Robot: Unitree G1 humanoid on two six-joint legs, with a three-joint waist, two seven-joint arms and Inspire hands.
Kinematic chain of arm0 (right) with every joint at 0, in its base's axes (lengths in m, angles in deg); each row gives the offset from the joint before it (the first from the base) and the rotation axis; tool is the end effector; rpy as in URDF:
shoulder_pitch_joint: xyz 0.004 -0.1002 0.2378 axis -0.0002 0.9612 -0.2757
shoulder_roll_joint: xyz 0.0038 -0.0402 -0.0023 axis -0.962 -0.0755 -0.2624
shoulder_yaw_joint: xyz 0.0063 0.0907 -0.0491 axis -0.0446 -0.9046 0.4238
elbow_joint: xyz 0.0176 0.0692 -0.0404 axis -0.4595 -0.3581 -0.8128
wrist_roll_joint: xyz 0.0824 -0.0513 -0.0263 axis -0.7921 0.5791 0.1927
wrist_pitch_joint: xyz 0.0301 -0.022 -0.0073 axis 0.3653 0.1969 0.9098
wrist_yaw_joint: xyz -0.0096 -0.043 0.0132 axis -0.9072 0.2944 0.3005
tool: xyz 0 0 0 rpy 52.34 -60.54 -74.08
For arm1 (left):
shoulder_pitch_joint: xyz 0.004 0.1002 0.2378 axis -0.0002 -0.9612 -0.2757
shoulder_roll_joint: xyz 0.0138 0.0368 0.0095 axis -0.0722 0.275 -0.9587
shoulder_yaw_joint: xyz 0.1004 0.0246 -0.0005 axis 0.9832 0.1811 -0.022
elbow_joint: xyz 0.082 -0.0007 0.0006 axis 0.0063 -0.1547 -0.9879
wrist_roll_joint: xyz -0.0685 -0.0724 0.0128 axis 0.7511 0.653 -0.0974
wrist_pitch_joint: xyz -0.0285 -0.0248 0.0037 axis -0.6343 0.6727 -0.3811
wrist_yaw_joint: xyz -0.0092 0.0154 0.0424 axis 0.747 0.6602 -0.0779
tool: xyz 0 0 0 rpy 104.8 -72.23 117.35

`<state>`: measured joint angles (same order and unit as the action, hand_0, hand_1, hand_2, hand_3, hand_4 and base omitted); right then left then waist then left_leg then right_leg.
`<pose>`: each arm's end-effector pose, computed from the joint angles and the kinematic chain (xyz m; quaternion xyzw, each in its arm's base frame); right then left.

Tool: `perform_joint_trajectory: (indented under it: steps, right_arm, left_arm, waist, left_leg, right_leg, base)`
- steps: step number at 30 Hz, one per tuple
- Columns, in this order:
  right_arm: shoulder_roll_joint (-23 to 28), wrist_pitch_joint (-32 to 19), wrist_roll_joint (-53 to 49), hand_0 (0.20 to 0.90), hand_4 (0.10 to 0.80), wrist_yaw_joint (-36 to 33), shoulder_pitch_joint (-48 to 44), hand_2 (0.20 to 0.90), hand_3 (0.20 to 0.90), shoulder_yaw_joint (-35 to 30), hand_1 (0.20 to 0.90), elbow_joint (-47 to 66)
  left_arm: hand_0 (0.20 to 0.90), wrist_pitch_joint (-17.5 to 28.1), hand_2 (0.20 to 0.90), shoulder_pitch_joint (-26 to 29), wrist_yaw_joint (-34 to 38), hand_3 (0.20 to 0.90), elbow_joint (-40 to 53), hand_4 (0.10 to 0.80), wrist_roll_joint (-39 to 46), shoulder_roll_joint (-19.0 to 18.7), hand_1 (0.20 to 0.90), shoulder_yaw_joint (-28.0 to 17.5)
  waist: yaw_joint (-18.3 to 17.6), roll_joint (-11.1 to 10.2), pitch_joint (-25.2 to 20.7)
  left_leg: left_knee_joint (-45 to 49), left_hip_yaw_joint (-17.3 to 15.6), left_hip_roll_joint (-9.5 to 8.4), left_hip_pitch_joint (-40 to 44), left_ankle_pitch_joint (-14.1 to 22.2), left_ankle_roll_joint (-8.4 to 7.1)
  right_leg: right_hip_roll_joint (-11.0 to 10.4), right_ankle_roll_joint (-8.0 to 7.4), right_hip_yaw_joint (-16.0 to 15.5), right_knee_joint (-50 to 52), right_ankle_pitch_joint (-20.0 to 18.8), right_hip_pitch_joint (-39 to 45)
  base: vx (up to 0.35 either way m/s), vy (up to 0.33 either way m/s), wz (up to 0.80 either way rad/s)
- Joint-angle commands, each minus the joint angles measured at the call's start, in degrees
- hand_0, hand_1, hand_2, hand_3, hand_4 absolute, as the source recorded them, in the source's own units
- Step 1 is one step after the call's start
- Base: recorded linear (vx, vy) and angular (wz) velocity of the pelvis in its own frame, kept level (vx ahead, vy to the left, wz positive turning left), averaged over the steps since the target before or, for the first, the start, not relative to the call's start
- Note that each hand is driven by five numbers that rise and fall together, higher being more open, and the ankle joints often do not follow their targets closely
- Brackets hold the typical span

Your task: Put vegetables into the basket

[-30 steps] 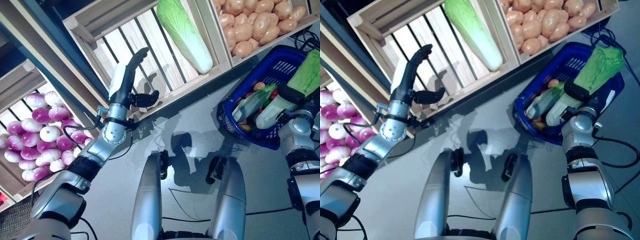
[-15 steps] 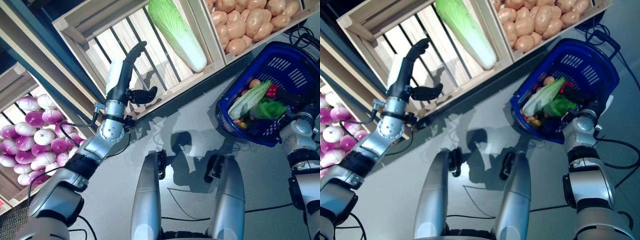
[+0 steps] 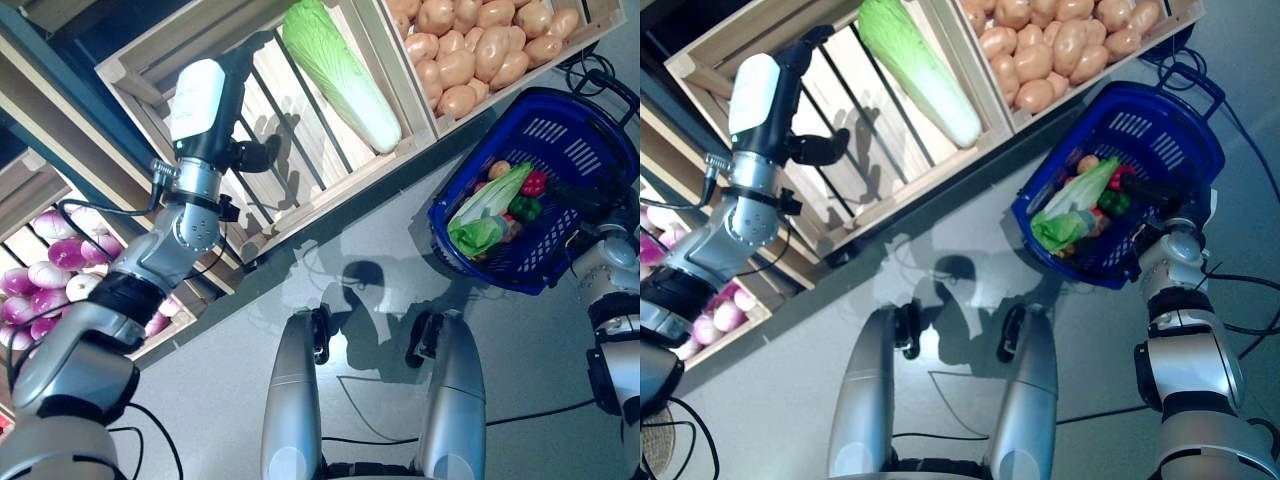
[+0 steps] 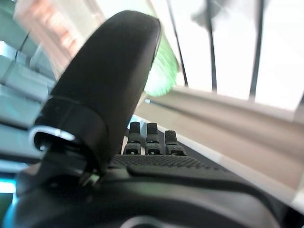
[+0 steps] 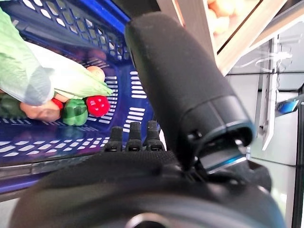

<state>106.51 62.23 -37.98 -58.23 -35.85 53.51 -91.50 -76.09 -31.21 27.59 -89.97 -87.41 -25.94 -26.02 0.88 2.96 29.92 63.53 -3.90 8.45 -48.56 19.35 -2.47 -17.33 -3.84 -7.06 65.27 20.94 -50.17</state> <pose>0.3162 -0.3245 0.1532 0.0844 -0.0214 -0.2969 0.9509 0.3255 0.2296 0.2093 0.5558 -0.3408 0.1080 0.7505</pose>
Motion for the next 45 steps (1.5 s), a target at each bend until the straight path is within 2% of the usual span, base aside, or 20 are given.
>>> perform_joint_trajectory:
  steps: [1,2,7,18,25,29,34,45]
  right_arm:
    - [5.1,-3.7,-1.6,0.900,0.800,3.9,-3.3,0.900,0.900,2.0,0.900,0.2]
    - [5.4,-3.8,-1.8,0.900,0.800,5.0,-3.5,0.900,0.900,2.7,0.900,-0.2]
    - [6.0,-3.7,-2.7,0.900,0.800,7.0,-5.2,0.900,0.900,5.4,0.900,-1.9]
    - [6.5,-2.5,-3.2,0.900,0.800,8.4,-8.0,0.900,0.900,9.6,0.900,-2.6]
    - [5.8,-2.9,-3.0,0.900,0.800,10.0,-8.9,0.900,0.900,10.5,0.900,-3.3]
    - [5.5,-2.4,-3.2,0.900,0.800,10.6,-9.2,0.900,0.900,10.9,0.900,-3.4]
    - [5.2,-3.1,-3.2,0.900,0.800,11.7,-7.7,0.900,0.900,10.0,0.900,-3.3]
    - [3.8,-4.2,-4.8,0.900,0.800,14.8,-7.9,0.900,0.900,10.3,0.900,-1.4]
  left_arm:
    - [0.900,-3.3,0.900,8.8,6.1,0.900,-2.2,0.800,-6.0,-4.2,0.900,1.7]
    - [0.900,-4.5,0.900,11.5,4.9,0.900,-4.2,0.800,-7.9,-4.8,0.900,4.8]
    - [0.900,-8.4,0.900,19.2,1.3,0.900,-10.9,0.800,-12.0,-4.1,0.900,14.4]
    - [0.900,-14.2,0.900,28.1,1.4,0.900,-19.2,0.800,-23.5,-2.1,0.900,25.4]
    - [0.900,-16.0,0.900,32.3,5.7,0.900,-23.2,0.800,-25.2,-0.1,0.900,27.3]
    - [0.900,-16.0,0.900,33.7,11.8,0.900,-24.7,0.800,-23.4,1.0,0.900,26.8]
    - [0.900,-13.1,0.900,33.5,17.9,0.900,-25.4,0.800,-24.7,1.3,0.900,24.9]
    - [0.900,-15.5,0.900,33.3,6.5,0.900,-26.3,0.800,-24.2,2.4,0.900,26.2]
  waist:
    - [-1.4,0.6,-3.8]
    - [-1.7,0.6,-3.8]
    - [-3.2,0.5,-3.4]
    - [-5.5,0.4,-2.3]
    - [-6.5,0.3,-1.8]
    - [-7.0,0.2,-1.6]
    - [-7.1,0.2,-1.5]
    - [-7.3,0.0,-0.9]
  left_leg:
    - [-6.0,-0.2,2.98,4.9,0.1,-2.21]
    - [-5.9,-0.3,3.27,4.8,0.1,-2.31]
    - [-5.2,-0.8,4.31,3.6,0.3,-2.69]
    - [-2.7,-1.6,5.71,0.3,1.1,-3.29]
    - [-0.5,-2.1,6.33,-2.7,2.0,-3.54]
    - [0.3,-2.2,6.66,-4.1,2.2,-3.65]
    - [0.5,-2.2,6.86,-4.7,2.2,-3.84]
    - [1.4,-1.9,7.25,-6.2,2.3,-3.96]
  right_leg:
    - [0.1,-0.62,2.2,-4.8,-3.6,4.4]
    - [0.2,-0.69,2.5,-4.8,-3.6,4.2]
    - [0.7,-0.93,3.6,-4.9,-4.0,3.0]
    - [1.0,-1.61,5.0,-5.2,-5.5,-0.2]
    - [0.6,-2.01,5.3,-4.9,-6.4,-2.8]
    - [0.5,-2.09,5.6,-4.7,-6.9,-4.3]
    - [0.5,-2.12,5.7,-4.9,-7.1,-4.7]
    - [0.2,-2.34,5.9,-4.7,-7.5,-6.0]
  base:
    - [0.053,0.063,-0.03]
    - [0.034,0.059,-0.05]
    - [0.015,0.056,-0.07]
    - [-0.008,0.048,-0.12]
    - [-0.033,0.025,-0.07]
    - [-0.026,0.009,-0.07]
    - [-0.012,0.000,-0.06]
    - [0.000,0.000,0.00]
